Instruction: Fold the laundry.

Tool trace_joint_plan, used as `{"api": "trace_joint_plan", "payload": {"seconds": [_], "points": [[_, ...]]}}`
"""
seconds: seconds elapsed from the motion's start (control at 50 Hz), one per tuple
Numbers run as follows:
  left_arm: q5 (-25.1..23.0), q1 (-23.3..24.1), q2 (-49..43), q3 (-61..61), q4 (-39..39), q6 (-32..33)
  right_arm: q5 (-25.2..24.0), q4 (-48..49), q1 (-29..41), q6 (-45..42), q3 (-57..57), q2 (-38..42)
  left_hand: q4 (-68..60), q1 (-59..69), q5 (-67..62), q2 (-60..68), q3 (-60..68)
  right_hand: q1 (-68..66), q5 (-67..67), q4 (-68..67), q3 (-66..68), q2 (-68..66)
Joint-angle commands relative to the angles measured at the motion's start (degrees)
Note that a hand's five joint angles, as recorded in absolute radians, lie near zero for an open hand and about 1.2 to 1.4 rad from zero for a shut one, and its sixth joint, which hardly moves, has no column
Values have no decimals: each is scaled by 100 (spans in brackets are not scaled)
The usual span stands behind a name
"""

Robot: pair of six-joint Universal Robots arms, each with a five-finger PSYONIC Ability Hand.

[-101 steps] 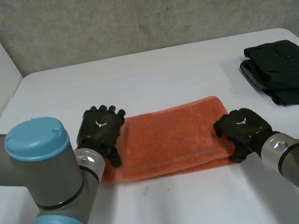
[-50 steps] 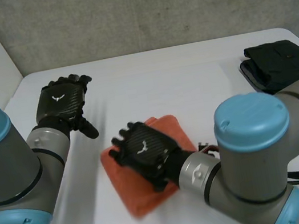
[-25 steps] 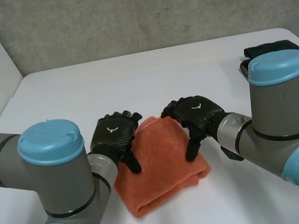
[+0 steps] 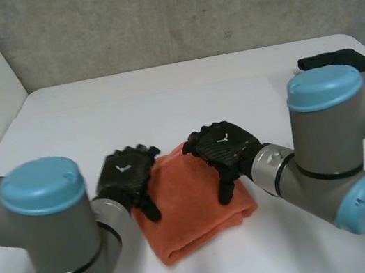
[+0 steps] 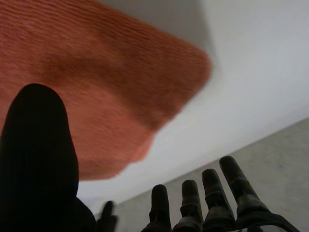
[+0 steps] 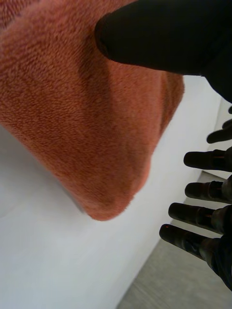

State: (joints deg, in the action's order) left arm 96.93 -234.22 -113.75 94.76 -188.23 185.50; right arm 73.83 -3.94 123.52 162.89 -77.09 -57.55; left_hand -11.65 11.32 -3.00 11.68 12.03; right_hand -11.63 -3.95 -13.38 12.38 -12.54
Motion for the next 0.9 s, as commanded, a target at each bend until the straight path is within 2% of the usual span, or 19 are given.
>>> {"api": "trace_joint_plan", "payload": {"seconds": [0.02, 0.16, 0.24, 0.32, 0.4, 0.5, 0.64, 0.78, 0.9], "points": [[28, 192, -692, -379, 85, 48, 43, -450, -12, 32, 572, 648, 165, -132, 300, -168, -203, 20, 252, 195, -95, 111], [-8, 96, -886, -599, 313, 57, 52, -564, -20, 14, 634, 789, 144, -110, 278, -147, -181, -115, 118, 60, 39, -23], [-25, 25, -754, -731, 357, 57, 44, -556, -20, 14, 591, 623, 144, -110, 278, -147, -181, -148, 84, 26, 73, -57], [-95, 8, -228, -907, 366, 57, 43, -398, -125, 163, 328, 44, 160, -127, 295, -163, -198, -82, 151, 93, 6, 10], [-534, 8, 194, -1109, 366, 66, 175, 58, -388, 444, -146, -387, 127, -94, 262, -130, -164, 87, 319, 262, -163, 179], [-1490, -185, 721, -1477, 681, 39, 448, 332, -627, 779, -762, -906, 76, -43, 211, -80, -114, 121, 353, 296, -196, 212], [-2283, -423, 846, -1987, 1490, 22, 246, 656, -671, 700, -1817, -1293, 59, -26, 194, -63, -97, -47, 185, 128, -28, 44], [-2548, -441, 811, -2146, 1728, 22, -106, 1605, -557, 156, -2678, -1329, 59, -26, 194, -63, -97, -165, 67, 10, 90, -73], [-2556, -441, 767, -2155, 1728, 30, -88, 2054, -215, -240, -2820, -1233, 93, -60, 228, -96, -131, -266, -34, -91, 190, -174]]}}
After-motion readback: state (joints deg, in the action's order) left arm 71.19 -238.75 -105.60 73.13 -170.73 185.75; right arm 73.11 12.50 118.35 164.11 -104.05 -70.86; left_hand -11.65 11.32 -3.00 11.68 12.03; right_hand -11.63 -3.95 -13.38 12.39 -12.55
